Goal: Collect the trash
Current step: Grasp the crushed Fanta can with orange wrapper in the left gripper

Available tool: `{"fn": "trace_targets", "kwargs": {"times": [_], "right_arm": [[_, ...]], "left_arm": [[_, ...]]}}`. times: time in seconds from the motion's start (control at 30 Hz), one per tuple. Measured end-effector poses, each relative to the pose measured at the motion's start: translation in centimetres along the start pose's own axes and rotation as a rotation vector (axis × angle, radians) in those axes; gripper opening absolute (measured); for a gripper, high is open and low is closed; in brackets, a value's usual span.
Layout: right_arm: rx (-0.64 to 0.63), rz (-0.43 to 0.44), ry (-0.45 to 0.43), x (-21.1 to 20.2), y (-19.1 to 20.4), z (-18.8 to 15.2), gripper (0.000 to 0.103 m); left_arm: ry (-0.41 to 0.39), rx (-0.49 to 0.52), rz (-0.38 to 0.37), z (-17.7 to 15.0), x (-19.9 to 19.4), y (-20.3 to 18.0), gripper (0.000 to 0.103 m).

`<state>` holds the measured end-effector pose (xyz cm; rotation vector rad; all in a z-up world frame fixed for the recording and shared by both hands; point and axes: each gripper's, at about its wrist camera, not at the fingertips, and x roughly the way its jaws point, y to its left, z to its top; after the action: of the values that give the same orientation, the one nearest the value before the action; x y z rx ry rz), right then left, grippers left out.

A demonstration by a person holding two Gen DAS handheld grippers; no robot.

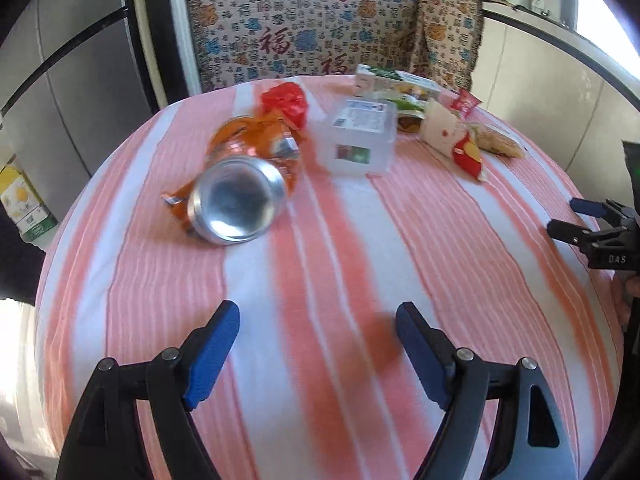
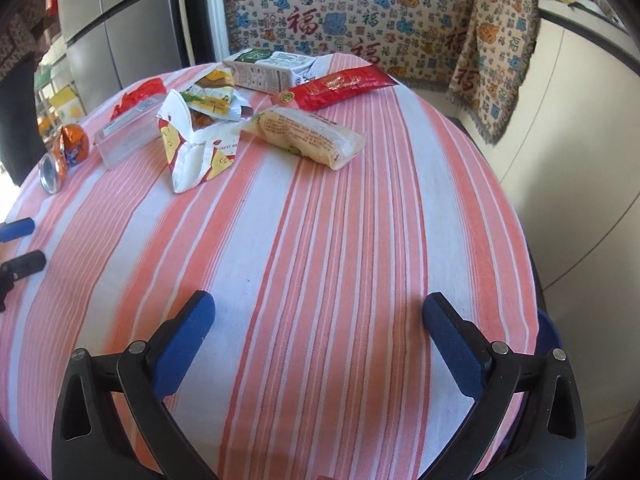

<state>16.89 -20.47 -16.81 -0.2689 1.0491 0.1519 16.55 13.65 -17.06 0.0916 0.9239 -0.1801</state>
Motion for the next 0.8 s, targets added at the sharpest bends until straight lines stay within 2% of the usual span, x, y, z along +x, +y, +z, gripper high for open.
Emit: {"fn": "trace_targets", "kwargs": {"times": [0.13,0.2,0.27,0.8], "right_arm": [[0.000,-0.002,0.000,0.0,0.0,0.0,0.103],[0.000,-0.002,0.000,0.0,0.0,0.0,0.103],[-0.001,-0.002,0.000,0.0,0.0,0.0,0.103],[0.000,-0.005,0.000,0.0,0.0,0.0,0.103]], "left_arm": [[0.002,-0.069,0.056,1.0,0.9,2.7,0.087],[0.012,-0.068,0.075,2.0,1.8,2.9,0.097],[0.026,-0.066,0.073,2.9,2.8,3.1,0.103],[0.021,-0.075,0.070,6.7,5.8,4.1,0.103]]}}
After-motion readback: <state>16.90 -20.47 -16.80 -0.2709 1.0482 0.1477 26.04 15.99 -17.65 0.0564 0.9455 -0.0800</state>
